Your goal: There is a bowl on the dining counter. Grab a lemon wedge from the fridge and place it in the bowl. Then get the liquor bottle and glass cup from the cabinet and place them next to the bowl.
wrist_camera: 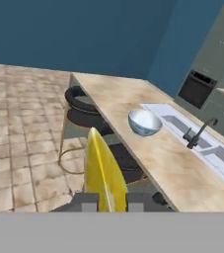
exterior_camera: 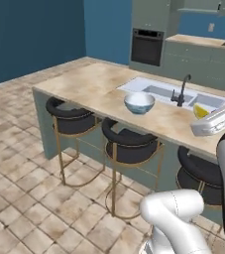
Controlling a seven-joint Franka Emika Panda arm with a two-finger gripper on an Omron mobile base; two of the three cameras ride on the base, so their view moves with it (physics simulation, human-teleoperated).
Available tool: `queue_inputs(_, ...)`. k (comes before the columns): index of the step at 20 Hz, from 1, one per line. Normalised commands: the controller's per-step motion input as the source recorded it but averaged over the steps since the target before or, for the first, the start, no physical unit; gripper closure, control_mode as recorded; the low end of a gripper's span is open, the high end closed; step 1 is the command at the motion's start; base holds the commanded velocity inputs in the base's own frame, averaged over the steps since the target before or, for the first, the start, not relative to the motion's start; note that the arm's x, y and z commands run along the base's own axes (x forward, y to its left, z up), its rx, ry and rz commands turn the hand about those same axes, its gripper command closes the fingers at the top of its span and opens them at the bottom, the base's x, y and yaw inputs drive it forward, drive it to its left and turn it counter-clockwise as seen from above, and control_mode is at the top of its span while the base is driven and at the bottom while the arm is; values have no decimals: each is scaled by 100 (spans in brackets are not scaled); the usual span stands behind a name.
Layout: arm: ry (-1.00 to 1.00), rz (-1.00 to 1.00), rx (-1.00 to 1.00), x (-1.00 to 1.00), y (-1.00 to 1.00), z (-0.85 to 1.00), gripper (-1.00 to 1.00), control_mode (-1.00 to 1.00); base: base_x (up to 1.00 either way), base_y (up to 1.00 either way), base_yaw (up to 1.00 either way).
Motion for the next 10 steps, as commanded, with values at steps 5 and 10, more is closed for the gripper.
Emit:
queue_inputs(5, 0, 0, 0, 0, 0, 0, 100, 100, 78, 90, -39)
queue_inputs(10, 0, 0, 0, 0, 0, 0, 100, 100, 81, 76, -44)
